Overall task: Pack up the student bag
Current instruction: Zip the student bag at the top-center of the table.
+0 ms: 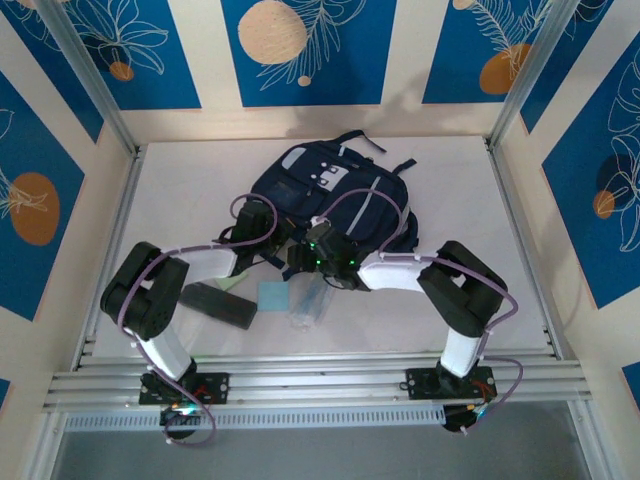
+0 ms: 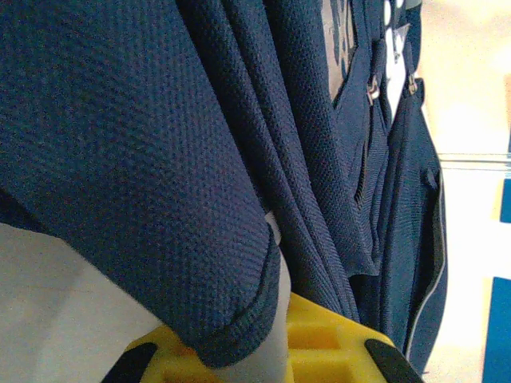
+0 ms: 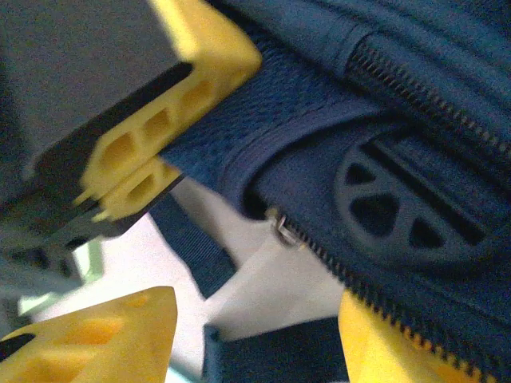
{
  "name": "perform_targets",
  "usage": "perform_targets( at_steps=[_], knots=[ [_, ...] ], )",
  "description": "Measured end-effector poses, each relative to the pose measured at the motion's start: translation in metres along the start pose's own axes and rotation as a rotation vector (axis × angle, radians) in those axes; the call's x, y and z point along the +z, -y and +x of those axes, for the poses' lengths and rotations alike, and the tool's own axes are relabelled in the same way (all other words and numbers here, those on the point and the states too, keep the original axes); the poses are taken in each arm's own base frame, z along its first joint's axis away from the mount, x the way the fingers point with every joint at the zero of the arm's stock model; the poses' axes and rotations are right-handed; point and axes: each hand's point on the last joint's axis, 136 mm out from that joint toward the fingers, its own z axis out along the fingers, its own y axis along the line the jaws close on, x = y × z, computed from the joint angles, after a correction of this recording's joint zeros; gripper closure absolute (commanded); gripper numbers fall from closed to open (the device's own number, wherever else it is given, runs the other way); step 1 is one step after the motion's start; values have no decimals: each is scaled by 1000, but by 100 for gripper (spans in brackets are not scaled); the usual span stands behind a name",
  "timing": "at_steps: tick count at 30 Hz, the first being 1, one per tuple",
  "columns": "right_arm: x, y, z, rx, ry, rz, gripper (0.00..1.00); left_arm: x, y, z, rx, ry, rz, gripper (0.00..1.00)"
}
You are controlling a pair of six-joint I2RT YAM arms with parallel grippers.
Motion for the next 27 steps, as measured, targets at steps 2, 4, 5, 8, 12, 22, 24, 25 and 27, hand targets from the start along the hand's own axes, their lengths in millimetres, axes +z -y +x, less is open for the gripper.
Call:
perform_targets(
  at_steps=[2, 4, 5, 8, 12, 22, 24, 25, 27],
  knots=[
    [4, 2, -6, -7, 29, 34, 42, -2, 3, -1, -5, 3, 9, 95],
    [8, 4, -11, -14, 54, 62, 42, -3, 7, -1, -3, 5, 19, 95],
    [11, 5, -12, -18, 59, 74, 42, -3, 7, -1, -3, 6, 21, 95],
    [22, 8, -11, -29, 70, 94, 47, -3, 7, -3, -11, 15, 18, 95],
    [30, 14, -14, -51, 94, 122, 72, -3, 7, -5, -25, 29, 16, 95],
    [29, 12, -25, -90, 110, 93, 100, -6, 15, -8, -30, 43, 49, 94],
    [26, 12, -24, -92, 92, 79, 100, -6, 15, -8, -28, 42, 50, 95],
    [23, 12, -24, -92, 79, 71, 100, -6, 16, -7, -24, 38, 51, 94],
    [16, 13, -24, -89, 54, 56, 100, -6, 16, -5, -13, 28, 54, 94]
  ],
)
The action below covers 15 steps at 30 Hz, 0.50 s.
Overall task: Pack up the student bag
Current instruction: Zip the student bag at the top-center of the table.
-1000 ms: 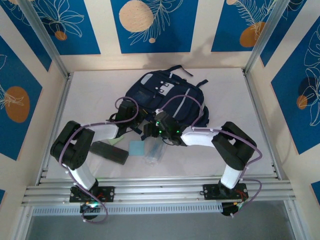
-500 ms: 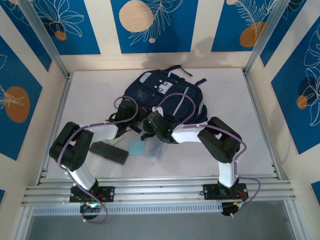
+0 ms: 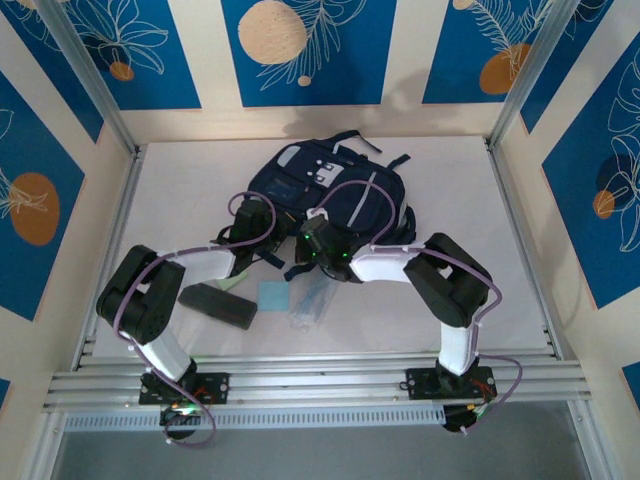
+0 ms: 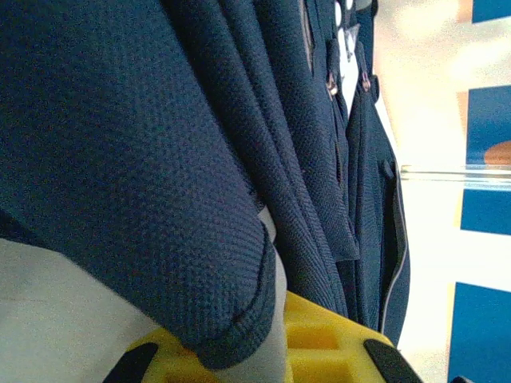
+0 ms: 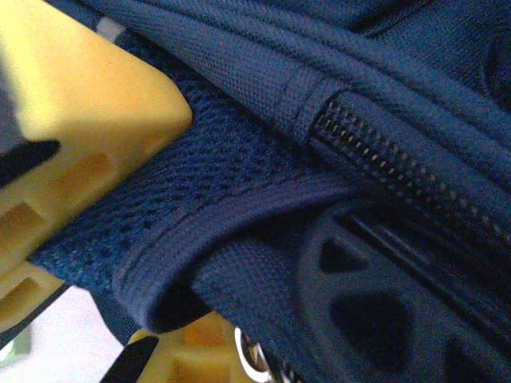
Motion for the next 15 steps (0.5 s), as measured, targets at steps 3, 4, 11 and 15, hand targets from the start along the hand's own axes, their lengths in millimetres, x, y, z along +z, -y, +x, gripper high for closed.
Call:
perform_targets(
  at_steps=[3, 4, 11, 15],
  knots=[
    [-11, 3, 2, 4, -52, -28, 100, 0, 4, 3, 23, -20, 11, 94],
    [-14, 5, 4, 9, -74, -36, 100, 0, 5, 3, 29, -23, 13, 94],
    [-42, 24, 21, 20, -197, -31, 100, 1, 6, 7, 69, -52, 1, 94],
    [-57, 40, 31, 44, -290, 6, 100, 1, 5, 8, 77, -57, -5, 95]
  ],
)
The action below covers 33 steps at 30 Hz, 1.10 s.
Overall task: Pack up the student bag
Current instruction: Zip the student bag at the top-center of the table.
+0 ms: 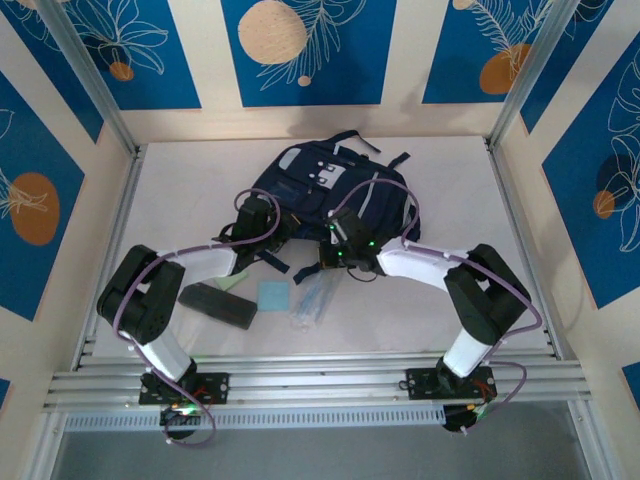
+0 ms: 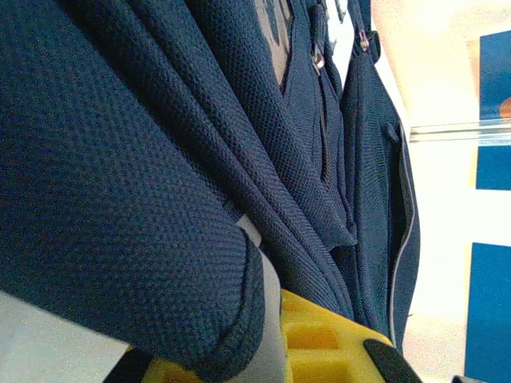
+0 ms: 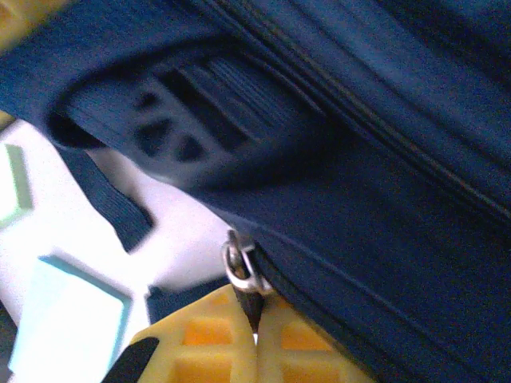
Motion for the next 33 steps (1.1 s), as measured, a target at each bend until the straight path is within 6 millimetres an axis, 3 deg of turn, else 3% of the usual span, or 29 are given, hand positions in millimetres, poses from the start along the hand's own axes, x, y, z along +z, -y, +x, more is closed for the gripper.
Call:
perform_targets(
  at_steps=[8, 13, 19, 24, 25, 28, 33],
  knots=[
    [-17, 36, 28, 32, -193, 110, 100, 6, -8, 3, 15, -21, -19, 95],
    [-36, 60, 32, 32, -248, 158, 100, 13, -5, 5, 47, -55, -24, 100],
    [-65, 92, 27, 69, -256, 210, 100, 35, 7, 0, 141, -99, -32, 100],
    [-73, 84, 22, 88, -242, 142, 100, 63, 13, -13, 171, -129, -20, 100],
    [-71, 78, 21, 91, -241, 118, 100, 69, 14, -17, 173, -133, -20, 93],
    [-64, 60, 15, 118, -243, 46, 100, 88, 21, -31, 196, -134, -12, 60],
    [-42, 27, 14, 162, -298, -64, 100, 92, 30, -47, 232, -121, -9, 43]
  ],
)
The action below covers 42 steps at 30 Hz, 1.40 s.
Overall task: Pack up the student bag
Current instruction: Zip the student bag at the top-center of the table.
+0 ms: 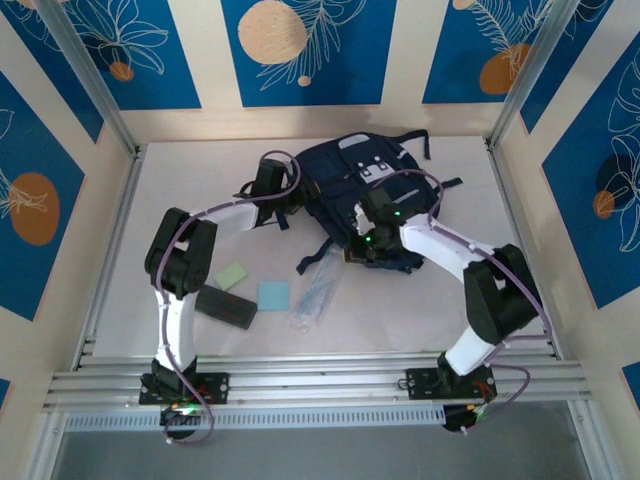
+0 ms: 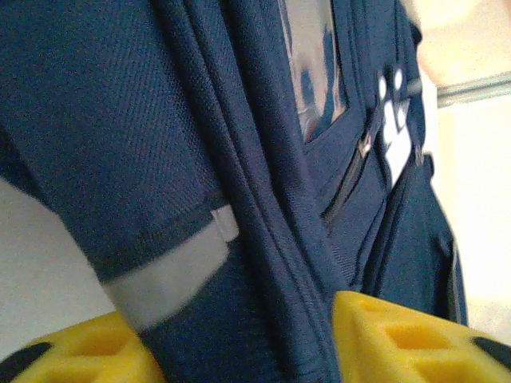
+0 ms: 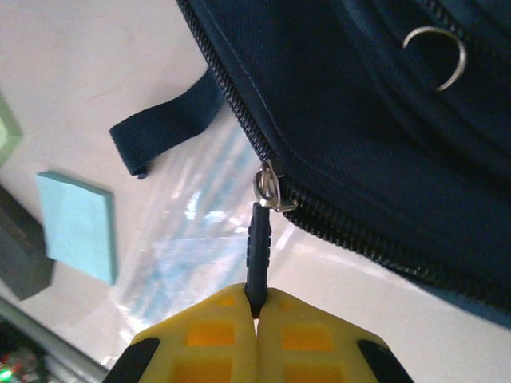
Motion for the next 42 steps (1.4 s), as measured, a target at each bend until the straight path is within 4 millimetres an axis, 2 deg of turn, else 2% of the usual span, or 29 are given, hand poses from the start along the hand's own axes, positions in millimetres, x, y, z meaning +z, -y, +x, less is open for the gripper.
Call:
perform_targets(
  at_steps=[3, 8, 13, 15, 16, 19, 20, 21, 24, 27, 31, 33, 38, 42],
  knots=[
    [13, -18, -4, 24, -39, -61, 100, -13, -6, 7, -2, -6, -15, 38],
    [23, -45, -22, 48, -52, -149, 100, -49, -24, 45, -76, -31, -32, 35],
    [21, -60, -30, 77, -45, -223, 100, -47, -36, 75, -160, -58, -25, 35],
    [21, -65, -31, 95, -48, -249, 100, -40, -32, 79, -177, -60, -5, 42],
    [22, -66, -31, 103, -49, -263, 100, -36, -29, 80, -180, -59, 7, 49],
    [28, -65, -24, 130, -63, -295, 100, -24, -22, 81, -175, -57, 28, 84],
    [30, -63, -21, 136, -71, -299, 100, -22, -19, 81, -172, -55, 35, 97],
    [31, -61, -17, 140, -80, -298, 100, -21, -18, 81, -171, -56, 40, 100],
    [29, -52, -8, 124, -95, -275, 100, -20, -17, 83, -158, -60, 41, 100],
    [19, -34, 3, 112, -119, -227, 100, -19, -17, 81, -135, -61, 32, 100],
    [4, 12, 38, 159, -201, -100, 100, -22, -19, 63, -96, -47, 11, 100],
    [-6, 33, 47, 191, -218, -51, 100, -24, -19, 54, -79, -40, 2, 100],
    [-37, 72, 45, 239, -164, 53, 100, -27, -18, 41, -36, -52, -16, 100],
    [-49, 89, 39, 257, -124, 103, 100, -27, -17, 36, -18, -70, -19, 100]
  ],
)
